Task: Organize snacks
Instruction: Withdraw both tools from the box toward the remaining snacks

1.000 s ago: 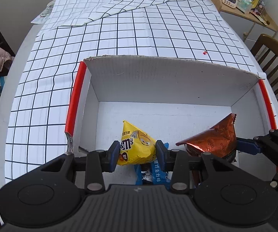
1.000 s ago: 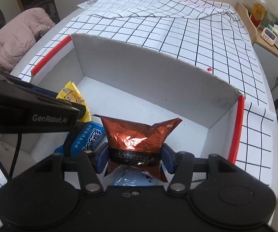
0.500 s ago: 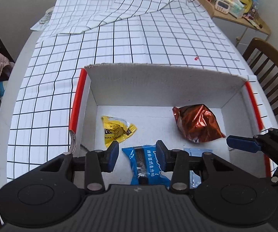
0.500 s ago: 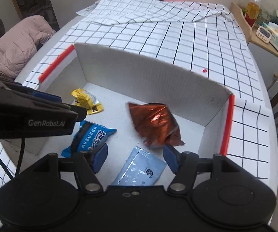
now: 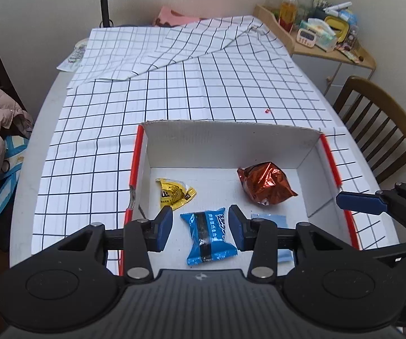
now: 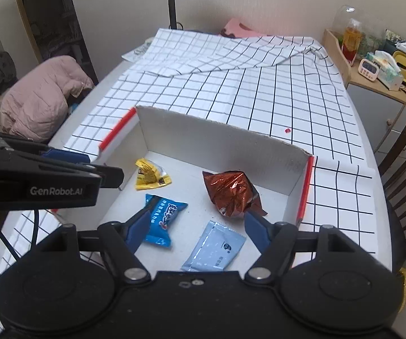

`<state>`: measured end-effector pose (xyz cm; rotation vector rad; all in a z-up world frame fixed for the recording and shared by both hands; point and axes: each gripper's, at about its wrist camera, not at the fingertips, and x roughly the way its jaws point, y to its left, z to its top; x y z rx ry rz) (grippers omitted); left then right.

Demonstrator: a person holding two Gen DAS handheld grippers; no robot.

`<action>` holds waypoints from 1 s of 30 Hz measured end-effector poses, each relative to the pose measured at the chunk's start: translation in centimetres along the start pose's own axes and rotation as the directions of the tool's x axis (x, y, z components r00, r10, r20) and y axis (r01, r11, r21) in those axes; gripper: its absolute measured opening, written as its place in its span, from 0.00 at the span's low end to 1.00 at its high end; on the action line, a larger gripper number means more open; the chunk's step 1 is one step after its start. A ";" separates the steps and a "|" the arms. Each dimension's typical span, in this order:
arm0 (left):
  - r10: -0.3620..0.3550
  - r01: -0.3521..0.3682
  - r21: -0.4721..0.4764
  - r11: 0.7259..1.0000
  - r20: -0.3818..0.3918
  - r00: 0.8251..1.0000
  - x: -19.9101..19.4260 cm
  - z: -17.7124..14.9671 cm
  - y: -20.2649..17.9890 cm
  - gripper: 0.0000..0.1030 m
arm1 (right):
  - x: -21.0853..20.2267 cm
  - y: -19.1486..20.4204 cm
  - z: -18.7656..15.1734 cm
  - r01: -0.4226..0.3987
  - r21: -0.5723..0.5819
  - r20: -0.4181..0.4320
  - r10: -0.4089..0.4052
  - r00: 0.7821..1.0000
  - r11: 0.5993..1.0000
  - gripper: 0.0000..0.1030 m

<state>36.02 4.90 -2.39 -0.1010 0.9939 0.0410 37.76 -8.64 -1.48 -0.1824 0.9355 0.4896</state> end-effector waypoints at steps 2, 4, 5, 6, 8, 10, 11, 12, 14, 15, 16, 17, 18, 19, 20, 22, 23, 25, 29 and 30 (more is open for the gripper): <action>-0.003 0.003 0.002 1.000 0.014 1.000 -1.0 -0.4 0.1 0.41 | -0.9 0.2 -0.2 -0.006 0.004 0.014 0.006 1.000 1.000 0.72; -0.002 0.002 0.004 1.000 0.025 1.000 -1.9 -0.7 0.3 0.41 | -1.8 0.6 -0.4 -0.007 0.008 0.029 0.007 1.000 1.000 0.76; -0.002 0.002 0.004 1.000 0.031 1.000 -2.3 -0.9 0.3 0.41 | -2.2 0.7 -0.5 -0.010 0.010 0.038 0.010 0.999 1.000 0.77; -0.003 0.003 0.003 1.000 0.037 0.999 -2.8 -1.2 0.4 0.41 | -2.7 0.9 -0.6 -0.014 0.010 0.046 0.014 0.999 1.000 0.77; -0.010 0.010 0.001 1.000 0.048 0.999 -3.7 -1.6 0.5 0.41 | -3.6 1.2 -0.9 -0.021 0.010 0.060 0.020 0.998 1.000 0.78; -0.015 0.015 0.001 1.000 0.062 0.998 -4.6 -2.2 0.7 0.45 | -4.6 1.5 -1.3 -0.035 0.007 0.077 0.034 0.996 0.999 0.79; -0.015 0.015 0.002 1.000 0.071 0.997 -5.1 -2.5 0.8 0.48 | -5.1 1.7 -1.6 -0.039 0.004 0.085 0.038 0.996 0.999 0.80; -0.015 0.014 0.002 1.000 0.078 0.997 -5.5 -2.8 0.9 0.49 | -5.5 1.8 -1.8 -0.043 0.000 0.094 0.043 0.995 0.999 0.81; -0.021 0.021 0.001 1.000 0.085 0.996 -6.2 -3.4 1.2 0.49 | -6.3 2.1 -2.3 -0.051 -0.008 0.108 0.052 0.993 0.999 0.82; -0.026 0.026 0.000 1.000 0.088 0.996 -6.4 -3.7 1.3 0.49 | -6.6 2.3 -2.5 -0.053 -0.010 0.113 0.054 0.992 0.999 0.82; -0.027 0.027 -0.001 1.000 0.091 0.995 -6.7 -4.1 1.4 0.49 | -6.9 2.4 -2.8 -0.057 -0.011 0.118 0.058 0.991 0.998 0.82; -0.030 0.030 -0.003 1.000 0.095 0.995 -7.1 -4.5 1.5 0.49 | -7.2 2.5 -3.1 -0.062 -0.011 0.122 0.063 0.991 0.998 0.83; -0.035 0.035 -0.003 0.999 0.096 0.995 -7.4 -4.8 1.6 0.49 | -7.4 2.7 -3.4 -0.066 -0.012 0.126 0.067 0.990 0.998 0.83; -0.038 0.038 -0.004 0.999 0.098 0.994 -7.7 -5.2 1.7 0.49 | -7.7 2.8 -3.7 -0.068 -0.016 0.130 0.070 0.989 0.998 0.83; -0.039 0.039 -0.005 0.999 0.100 0.994 -7.9 -5.6 1.8 0.49 | -7.9 3.0 -4.1 -0.070 -0.020 0.134 0.072 0.988 0.997 0.83; -0.043 0.043 0.000 0.999 0.106 0.993 -8.5 -6.4 2.0 0.49 | -8.4 3.4 -4.8 -0.074 -0.029 0.141 0.077 0.987 0.997 0.85; -0.043 0.043 0.003 0.999 0.110 0.993 -8.8 -6.9 2.0 0.49 | -8.6 3.6 -5.2 -0.076 -0.033 0.144 0.080 0.986 0.997 0.90; -0.046 0.046 0.007 0.999 0.113 0.992 -9.2 -7.8 2.2 0.58 | -9.1 4.0 -5.9 -0.078 -0.040 0.159 0.084 0.984 0.996 0.93; -0.042 0.041 0.009 0.999 0.139 0.989 -10.3 -9.6 2.4 0.63 | -9.9 4.8 -7.3 -0.099 -0.052 0.167 0.106 0.980 0.994 0.93; -0.042 0.041 0.007 0.999 0.142 0.989 -10.5 -10.0 2.5 0.63 | -10.0 4.9 -7.6 -0.104 -0.050 0.168 0.111 0.980 0.993 0.93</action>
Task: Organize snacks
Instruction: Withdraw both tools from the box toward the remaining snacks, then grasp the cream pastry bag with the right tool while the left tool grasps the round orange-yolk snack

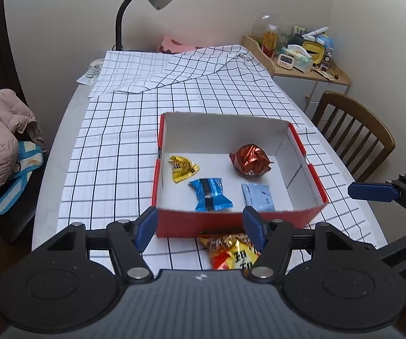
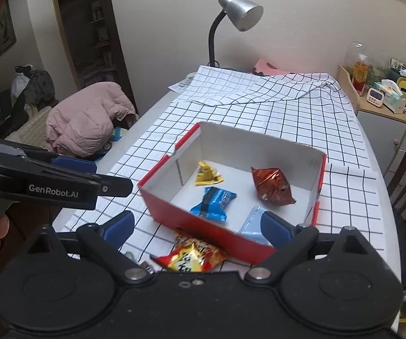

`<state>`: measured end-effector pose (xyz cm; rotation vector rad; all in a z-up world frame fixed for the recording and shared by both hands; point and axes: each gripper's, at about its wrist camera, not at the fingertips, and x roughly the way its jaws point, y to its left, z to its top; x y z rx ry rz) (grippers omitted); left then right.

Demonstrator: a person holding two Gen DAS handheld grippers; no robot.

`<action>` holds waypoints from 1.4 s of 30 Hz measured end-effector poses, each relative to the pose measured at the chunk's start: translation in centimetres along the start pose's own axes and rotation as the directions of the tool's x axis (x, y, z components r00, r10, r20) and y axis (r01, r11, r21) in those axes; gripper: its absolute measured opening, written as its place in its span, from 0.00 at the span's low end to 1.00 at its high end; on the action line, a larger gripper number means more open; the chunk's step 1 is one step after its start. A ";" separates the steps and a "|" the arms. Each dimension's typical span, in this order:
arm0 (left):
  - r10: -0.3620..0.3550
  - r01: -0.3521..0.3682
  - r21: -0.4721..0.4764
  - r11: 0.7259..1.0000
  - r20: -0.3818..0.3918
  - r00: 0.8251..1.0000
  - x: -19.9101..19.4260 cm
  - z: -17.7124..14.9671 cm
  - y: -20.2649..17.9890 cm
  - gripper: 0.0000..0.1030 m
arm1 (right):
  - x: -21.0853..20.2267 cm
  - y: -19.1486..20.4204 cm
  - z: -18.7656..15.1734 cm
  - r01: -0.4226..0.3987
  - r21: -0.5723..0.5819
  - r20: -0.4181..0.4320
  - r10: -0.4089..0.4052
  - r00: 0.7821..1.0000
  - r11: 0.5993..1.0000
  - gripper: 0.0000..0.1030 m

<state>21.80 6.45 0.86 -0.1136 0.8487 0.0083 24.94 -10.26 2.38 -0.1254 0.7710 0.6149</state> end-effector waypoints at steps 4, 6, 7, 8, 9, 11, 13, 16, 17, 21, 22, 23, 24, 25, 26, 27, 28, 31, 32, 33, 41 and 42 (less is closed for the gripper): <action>0.006 -0.006 -0.010 1.000 0.012 1.000 -0.8 -1.8 0.2 0.73 | -0.4 0.6 -1.4 -0.023 0.015 0.004 0.023 1.000 1.000 0.94; 0.013 -0.012 -0.012 1.000 0.017 1.000 -1.0 -2.7 0.4 0.73 | -0.6 1.0 -2.2 -0.037 0.017 0.007 0.037 0.999 0.999 0.96; 0.014 -0.014 -0.017 1.000 0.017 1.000 -1.0 -3.1 0.5 0.73 | -0.7 1.2 -2.6 -0.039 0.016 0.010 0.039 0.999 0.999 0.97; 0.017 -0.017 -0.022 1.000 0.015 1.000 -1.0 -3.6 0.7 0.73 | -0.8 1.5 -3.1 -0.040 0.015 0.015 0.039 0.999 0.999 0.99; 0.020 -0.019 -0.027 0.999 0.013 1.000 -1.0 -4.0 0.8 0.73 | -0.9 1.7 -3.6 -0.041 0.013 0.021 0.041 0.999 0.999 0.99; 0.028 -0.028 -0.038 0.999 0.008 1.000 -0.9 -5.1 1.1 0.73 | -1.0 2.0 -4.6 -0.045 0.010 0.021 0.045 0.999 0.999 0.99; 0.037 -0.037 -0.053 0.998 0.000 0.999 -0.8 -6.1 1.6 0.73 | -0.8 2.2 -5.5 -0.050 0.014 0.009 0.050 0.999 0.999 0.99; 0.043 -0.045 -0.080 0.996 -0.021 0.999 -0.3 -7.4 2.4 0.73 | -0.3 2.6 -7.0 -0.046 0.016 -0.014 0.047 0.999 0.999 0.99; 0.047 -0.049 -0.084 0.995 -0.028 0.998 -0.1 -7.9 2.7 0.73 | -0.1 2.7 -7.5 -0.046 0.020 -0.023 0.046 0.999 0.999 0.99; 0.056 -0.062 -0.087 0.994 -0.068 0.996 1.0 -9.3 3.7 0.73 | 0.9 3.1 -9.6 -0.057 0.043 -0.069 0.060 0.996 0.997 0.99; 0.057 -0.063 -0.088 0.994 -0.076 0.995 1.4 -9.7 3.9 0.73 | 1.2 3.3 -10.0 -0.060 0.045 -0.084 0.063 0.994 0.997 0.99; 0.057 -0.064 -0.090 0.994 -0.087 0.995 1.7 -10.0 4.1 0.73 | 1.5 3.4 -10.5 -0.061 0.045 -0.097 0.066 0.993 0.997 0.99; 0.054 -0.062 -0.090 0.994 -0.097 0.994 2.1 -10.2 4.3 0.73 | 1.8 3.7 -11.0 -0.062 0.043 -0.107 0.067 0.992 0.997 0.99; 0.054 -0.063 -0.088 0.994 -0.106 0.993 2.4 -10.4 4.5 0.73 | 2.1 3.8 -11.4 -0.063 0.041 -0.119 0.068 0.991 0.997 0.98; 0.059 -0.069 -0.086 0.994 -0.115 0.992 2.8 -10.7 4.6 0.73 | 2.4 4.0 -11.8 -0.064 0.040 -0.130 0.068 0.989 0.997 0.98; 0.064 -0.075 -0.082 0.994 -0.123 0.990 3.2 -10.9 4.7 0.73 | 2.7 4.1 -12.1 -0.066 0.039 -0.140 0.071 0.988 0.997 0.98; 0.068 -0.078 -0.076 0.994 -0.131 0.989 3.6 -11.2 4.8 0.73 | 2.9 4.3 -12.4 -0.069 0.039 -0.150 0.074 0.986 0.997 0.98; 0.061 -0.071 -0.064 0.995 -0.149 0.987 4.7 -11.8 5.0 0.73 | 3.7 4.6 -13.2 -0.074 0.035 -0.179 0.080 0.981 0.997 0.94; 0.054 -0.064 -0.062 0.996 -0.159 0.986 5.2 -12.0 5.2 0.73 | 4.0 4.7 -13.4 -0.078 0.035 -0.190 0.083 0.978 0.996 0.93; 0.050 -0.062 -0.065 0.996 -0.174 0.984 5.7 -12.1 5.3 0.73 | 4.3 4.7 -13.7 -0.079 0.034 -0.200 0.085 0.976 0.996 0.91; 0.014 -0.037 -0.100 0.994 -0.222 0.975 8.2 -12.8 6.5 0.73 | 5.8 5.0 -14.5 -0.092 0.033 -0.251 0.097 0.963 0.995 0.82; 0.012 -0.034 -0.098 0.995 -0.224 0.974 8.5 -12.8 6.5 0.72 | 5.9 5.0 -14.4 -0.094 0.034 -0.254 0.100 0.962 0.995 0.80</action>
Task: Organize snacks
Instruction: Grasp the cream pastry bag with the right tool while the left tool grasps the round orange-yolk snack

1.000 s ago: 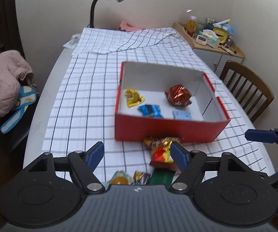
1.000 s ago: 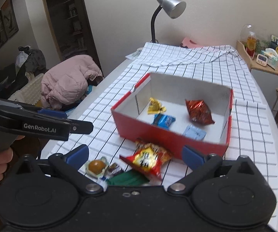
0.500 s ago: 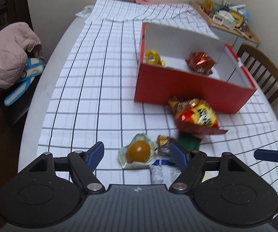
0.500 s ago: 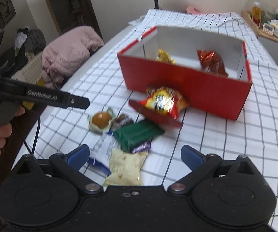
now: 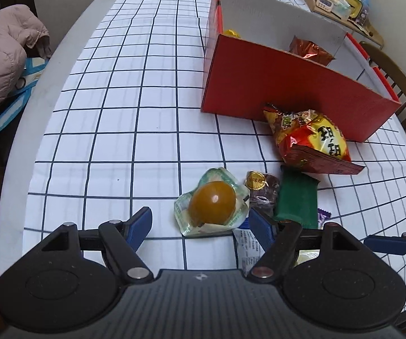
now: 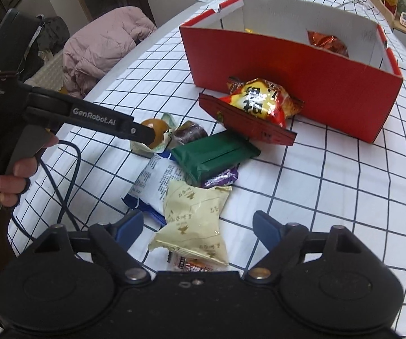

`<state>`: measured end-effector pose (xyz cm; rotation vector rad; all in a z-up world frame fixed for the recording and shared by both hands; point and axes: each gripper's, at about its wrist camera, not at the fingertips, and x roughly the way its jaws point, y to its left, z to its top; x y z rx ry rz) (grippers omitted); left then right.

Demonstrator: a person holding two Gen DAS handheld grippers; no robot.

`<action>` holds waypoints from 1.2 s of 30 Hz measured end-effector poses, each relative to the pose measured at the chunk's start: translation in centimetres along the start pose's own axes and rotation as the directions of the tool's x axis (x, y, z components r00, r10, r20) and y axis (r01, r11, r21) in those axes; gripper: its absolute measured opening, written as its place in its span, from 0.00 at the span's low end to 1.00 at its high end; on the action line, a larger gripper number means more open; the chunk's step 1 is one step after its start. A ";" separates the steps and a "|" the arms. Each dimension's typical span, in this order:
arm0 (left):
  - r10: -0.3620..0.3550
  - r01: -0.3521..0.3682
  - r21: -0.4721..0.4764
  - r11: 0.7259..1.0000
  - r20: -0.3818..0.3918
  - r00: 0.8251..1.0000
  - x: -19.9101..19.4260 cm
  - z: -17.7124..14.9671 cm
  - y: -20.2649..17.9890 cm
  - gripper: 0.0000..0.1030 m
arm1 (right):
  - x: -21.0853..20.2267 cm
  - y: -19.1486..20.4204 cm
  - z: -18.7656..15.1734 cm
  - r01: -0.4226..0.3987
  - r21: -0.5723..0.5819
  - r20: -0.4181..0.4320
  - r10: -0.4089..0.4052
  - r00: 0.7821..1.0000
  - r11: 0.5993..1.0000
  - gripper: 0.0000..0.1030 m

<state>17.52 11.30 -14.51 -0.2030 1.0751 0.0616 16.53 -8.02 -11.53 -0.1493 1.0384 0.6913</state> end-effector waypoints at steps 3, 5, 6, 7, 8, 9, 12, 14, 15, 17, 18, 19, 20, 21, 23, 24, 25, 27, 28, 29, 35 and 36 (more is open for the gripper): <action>0.005 -0.005 0.007 1.000 -0.004 1.000 0.6 0.1 0.1 0.72 | 0.2 0.1 0.1 -0.010 0.000 -0.007 0.010 1.000 1.000 0.76; -0.004 0.004 0.003 1.000 -0.011 1.000 0.9 0.1 0.2 0.70 | 0.6 0.2 0.2 -0.016 -0.004 -0.013 0.016 1.000 1.000 0.73; -0.009 0.009 0.005 1.000 -0.014 1.000 1.1 0.2 0.3 0.68 | 0.7 0.2 0.3 -0.017 -0.007 -0.018 0.016 1.000 1.000 0.71; -0.010 0.010 0.009 1.000 -0.017 1.000 1.3 0.2 0.3 0.64 | 0.8 0.3 0.3 -0.015 -0.011 -0.021 0.015 1.000 1.000 0.70; -0.011 0.011 0.014 1.000 -0.023 1.000 1.5 0.3 0.3 0.62 | 0.9 0.3 0.3 -0.014 -0.014 -0.024 0.013 1.000 1.000 0.68; -0.014 0.014 0.015 1.000 -0.028 1.000 1.7 0.3 0.3 0.57 | 1.1 0.3 0.3 -0.014 -0.015 -0.027 0.013 1.000 1.000 0.66; -0.023 0.023 0.009 1.000 -0.039 0.999 2.1 0.4 0.4 0.54 | 1.4 0.2 0.3 -0.012 -0.011 -0.042 0.011 0.999 1.000 0.61; -0.031 0.031 -0.006 1.000 -0.047 0.998 2.3 0.4 0.6 0.51 | 1.5 0.2 0.4 -0.009 -0.008 -0.051 0.009 0.999 1.000 0.58; -0.035 0.034 -0.012 0.999 -0.050 0.998 2.4 0.5 0.6 0.49 | 1.6 0.3 0.4 -0.010 -0.008 -0.053 0.009 0.999 1.000 0.56; -0.032 0.032 -0.005 0.999 -0.045 0.998 2.4 0.5 0.5 0.48 | 1.7 0.4 0.4 -0.011 -0.011 -0.056 0.010 0.998 1.000 0.53; -0.029 0.029 0.000 1.000 -0.041 0.999 2.4 0.5 0.4 0.48 | 1.7 0.5 0.4 -0.010 -0.014 -0.056 0.009 0.998 1.000 0.50; -0.028 0.028 0.000 1.000 -0.038 0.999 2.3 0.5 0.4 0.46 | 1.8 0.5 0.4 -0.009 -0.017 -0.055 0.008 0.998 1.000 0.49; -0.028 0.028 -0.004 1.000 -0.036 0.999 2.3 0.5 0.4 0.46 | 1.7 0.6 0.4 -0.008 -0.020 -0.054 0.007 0.999 1.000 0.48; -0.028 0.028 -0.008 1.000 -0.034 0.999 2.3 0.6 0.4 0.44 | 1.7 0.7 0.3 -0.007 -0.022 -0.053 0.006 0.999 1.000 0.46; -0.029 0.029 -0.013 0.999 -0.030 0.999 2.2 0.5 0.4 0.42 | 1.6 0.8 0.3 -0.001 -0.025 -0.052 0.000 0.999 1.000 0.44; -0.028 0.028 -0.015 0.999 -0.028 0.999 2.2 0.5 0.4 0.40 | 1.6 0.8 0.3 0.003 -0.026 -0.050 -0.005 0.999 1.000 0.42; -0.028 0.028 -0.016 0.999 -0.027 0.999 2.1 0.5 0.3 0.39 | 1.6 0.8 0.3 0.006 -0.026 -0.049 -0.007 0.999 1.000 0.41; -0.019 0.019 -0.015 1.000 -0.020 1.000 2.0 0.4 0.2 0.38 | 1.5 0.7 0.3 0.008 -0.022 -0.048 -0.009 0.999 1.000 0.37; -0.016 0.016 -0.016 1.000 -0.019 1.000 1.9 0.3 0.2 0.38 | 1.4 0.7 0.3 0.011 -0.019 -0.047 -0.012 0.999 1.000 0.36; -0.015 0.015 -0.021 1.000 -0.019 1.000 1.9 0.2 0.3 0.38 | 1.4 0.6 0.3 0.016 -0.018 -0.046 -0.016 0.999 1.000 0.35; -0.020 0.019 -0.050 0.999 -0.016 1.000 1.1 -0.3 0.6 0.38 | 0.5 0.3 0.3 0.011 0.009 -0.034 -0.010 0.999 1.000 0.33; -0.021 0.020 -0.056 0.998 -0.015 1.000 0.9 -0.4 0.7 0.38 | 0.3 0.3 0.3 0.009 0.012 -0.028 -0.009 1.000 1.000 0.33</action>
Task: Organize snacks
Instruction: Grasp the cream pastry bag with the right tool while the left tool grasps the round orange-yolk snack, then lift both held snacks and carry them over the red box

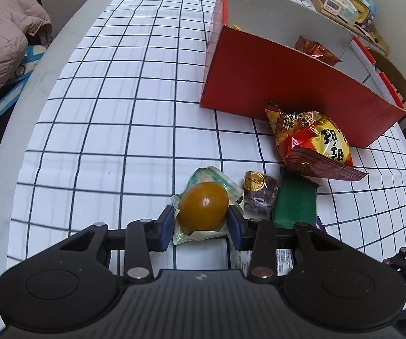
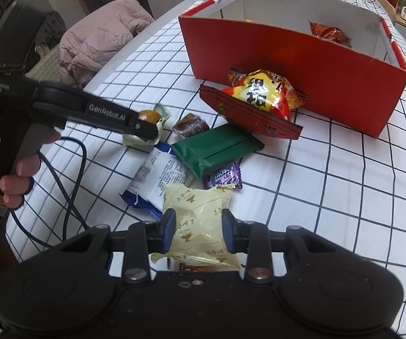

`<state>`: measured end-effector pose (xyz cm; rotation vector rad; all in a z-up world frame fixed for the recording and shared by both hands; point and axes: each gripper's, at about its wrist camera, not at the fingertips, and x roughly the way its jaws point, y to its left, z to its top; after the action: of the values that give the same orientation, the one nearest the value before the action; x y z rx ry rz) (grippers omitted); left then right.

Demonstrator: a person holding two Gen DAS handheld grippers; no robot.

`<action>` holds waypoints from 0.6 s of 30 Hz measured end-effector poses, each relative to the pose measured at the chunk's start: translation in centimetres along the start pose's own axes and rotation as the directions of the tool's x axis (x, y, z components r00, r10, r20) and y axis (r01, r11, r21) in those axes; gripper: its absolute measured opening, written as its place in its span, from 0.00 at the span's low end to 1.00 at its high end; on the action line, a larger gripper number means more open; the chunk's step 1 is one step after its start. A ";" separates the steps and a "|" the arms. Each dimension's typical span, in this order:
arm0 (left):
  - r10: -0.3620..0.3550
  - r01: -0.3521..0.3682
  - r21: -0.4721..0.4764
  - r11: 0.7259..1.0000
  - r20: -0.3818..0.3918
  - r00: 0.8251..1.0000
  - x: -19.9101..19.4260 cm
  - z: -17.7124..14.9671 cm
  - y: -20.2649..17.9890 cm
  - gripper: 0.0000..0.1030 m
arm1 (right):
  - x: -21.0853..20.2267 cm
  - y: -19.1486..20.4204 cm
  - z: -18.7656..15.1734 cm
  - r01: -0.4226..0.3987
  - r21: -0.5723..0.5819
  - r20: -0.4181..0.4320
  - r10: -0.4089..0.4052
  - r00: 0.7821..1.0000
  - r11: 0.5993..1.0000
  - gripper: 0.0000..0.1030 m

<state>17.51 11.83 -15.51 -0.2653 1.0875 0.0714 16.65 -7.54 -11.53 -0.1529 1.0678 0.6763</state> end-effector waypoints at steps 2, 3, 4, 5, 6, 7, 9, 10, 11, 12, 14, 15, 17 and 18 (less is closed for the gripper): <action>-0.004 0.004 -0.012 1.000 0.004 1.000 -0.5 -0.2 0.2 0.38 | -0.5 -0.1 0.1 -0.005 0.010 0.012 0.005 1.000 1.000 0.32; -0.006 0.006 -0.018 1.000 0.004 1.000 -0.7 -0.3 0.4 0.38 | -0.7 -0.2 0.1 -0.009 0.019 0.015 0.009 1.000 1.000 0.32; -0.008 0.008 -0.025 1.000 0.004 1.000 -1.0 -0.5 0.5 0.38 | -1.0 -0.3 0.2 -0.014 0.025 0.021 0.014 1.000 1.000 0.32; -0.009 0.009 -0.031 0.999 0.005 1.000 -1.2 -0.6 0.6 0.38 | -1.3 -0.3 0.2 -0.017 0.031 0.027 0.017 0.999 0.999 0.32; -0.009 0.010 -0.037 0.999 0.007 1.000 -1.5 -0.7 0.7 0.38 | -1.7 -0.3 0.3 -0.020 0.036 0.033 0.019 0.999 0.999 0.32; -0.010 0.010 -0.045 0.999 0.008 1.000 -1.8 -0.8 0.8 0.38 | -2.0 -0.4 0.4 -0.023 0.039 0.040 0.021 0.999 0.999 0.32; -0.017 0.018 -0.056 0.998 0.014 1.000 -2.5 -1.1 0.9 0.38 | -2.8 -0.3 0.6 -0.024 0.042 0.057 0.021 0.998 0.999 0.32; -0.019 0.020 -0.059 0.998 0.018 1.000 -2.9 -1.1 1.0 0.38 | -3.2 -0.3 0.7 -0.026 0.045 0.066 0.023 0.998 0.999 0.32; -0.021 0.023 -0.062 0.998 0.021 1.000 -3.3 -1.2 1.0 0.38 | -3.6 -0.4 0.8 -0.029 0.047 0.074 0.025 0.997 0.998 0.31; -0.023 0.025 -0.064 0.998 0.024 0.999 -3.6 -1.3 0.9 0.38 | -4.0 -0.5 1.0 -0.030 0.051 0.084 0.026 0.996 0.998 0.31; -0.026 0.028 -0.065 0.998 0.031 0.999 -4.5 -1.4 0.7 0.38 | -4.7 -0.6 1.2 -0.031 0.059 0.099 0.025 0.995 0.998 0.31; -0.031 0.033 -0.062 0.998 0.038 0.999 -4.9 -1.4 0.7 0.38 | -5.1 -0.7 1.4 -0.033 0.060 0.108 0.026 0.994 0.998 0.28; -0.036 0.039 -0.061 0.997 0.047 0.998 -5.5 -1.4 0.5 0.38 | -5.6 -0.8 1.6 -0.029 0.051 0.120 0.023 0.993 0.998 0.26; -0.039 0.042 -0.063 0.997 0.048 0.998 -5.7 -1.3 0.4 0.38 | -5.7 -0.8 1.7 -0.025 0.042 0.120 0.019 0.993 0.999 0.26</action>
<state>13.64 12.33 -11.10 -0.3415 1.0338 0.0753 16.66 -9.93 -6.09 -0.0623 0.9691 0.6735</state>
